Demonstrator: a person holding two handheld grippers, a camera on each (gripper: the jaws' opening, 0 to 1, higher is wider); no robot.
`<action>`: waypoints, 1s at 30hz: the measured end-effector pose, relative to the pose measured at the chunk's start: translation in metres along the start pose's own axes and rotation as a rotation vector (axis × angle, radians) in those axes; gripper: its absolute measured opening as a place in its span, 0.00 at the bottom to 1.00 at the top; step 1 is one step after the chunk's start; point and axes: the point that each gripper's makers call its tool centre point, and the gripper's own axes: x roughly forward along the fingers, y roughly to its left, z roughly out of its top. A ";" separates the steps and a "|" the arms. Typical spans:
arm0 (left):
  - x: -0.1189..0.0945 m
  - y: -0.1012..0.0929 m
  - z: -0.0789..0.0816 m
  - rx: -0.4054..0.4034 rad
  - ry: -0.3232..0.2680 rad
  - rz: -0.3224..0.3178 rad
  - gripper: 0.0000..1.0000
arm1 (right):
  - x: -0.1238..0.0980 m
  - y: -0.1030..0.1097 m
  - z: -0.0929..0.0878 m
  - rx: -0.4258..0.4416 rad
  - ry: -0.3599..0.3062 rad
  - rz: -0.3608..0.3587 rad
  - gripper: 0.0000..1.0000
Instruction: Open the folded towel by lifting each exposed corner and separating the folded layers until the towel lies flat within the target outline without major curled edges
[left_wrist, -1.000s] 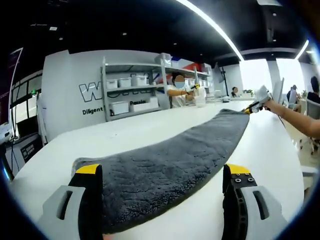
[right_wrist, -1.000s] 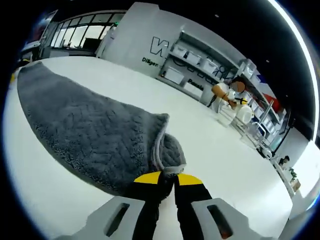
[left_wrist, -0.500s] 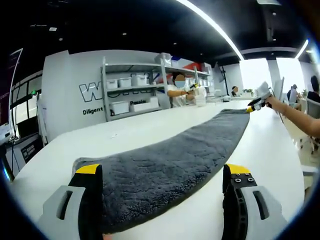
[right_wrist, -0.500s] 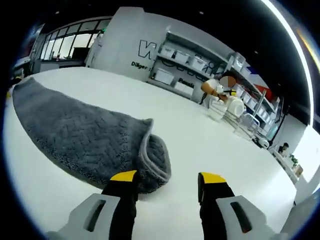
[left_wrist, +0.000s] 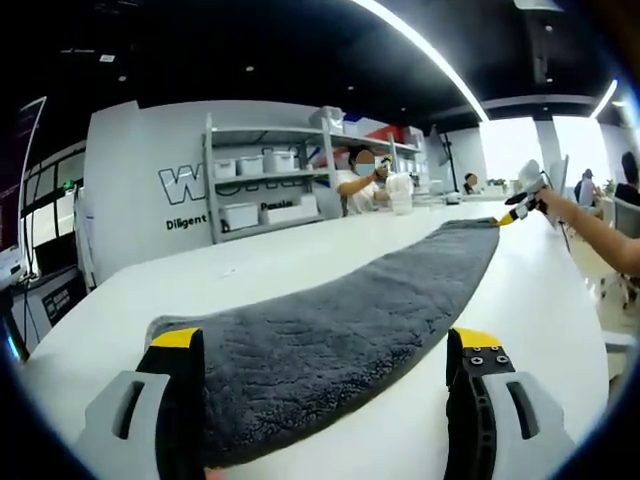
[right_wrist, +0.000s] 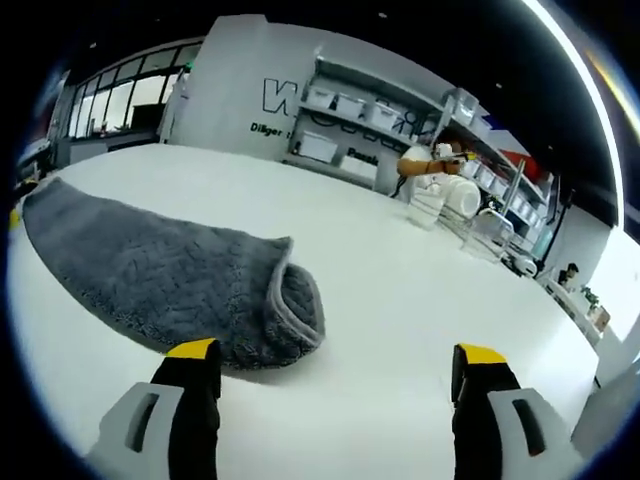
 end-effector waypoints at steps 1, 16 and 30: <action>0.000 -0.001 0.001 0.001 -0.003 -0.002 0.99 | -0.002 0.002 0.002 -0.007 -0.004 0.011 0.99; -0.003 0.000 0.007 -0.051 -0.038 -0.009 0.99 | -0.016 0.037 0.022 -0.053 -0.024 0.135 0.99; -0.004 -0.009 -0.003 -0.089 -0.001 -0.030 0.99 | -0.022 0.075 0.038 -0.089 -0.048 0.247 0.99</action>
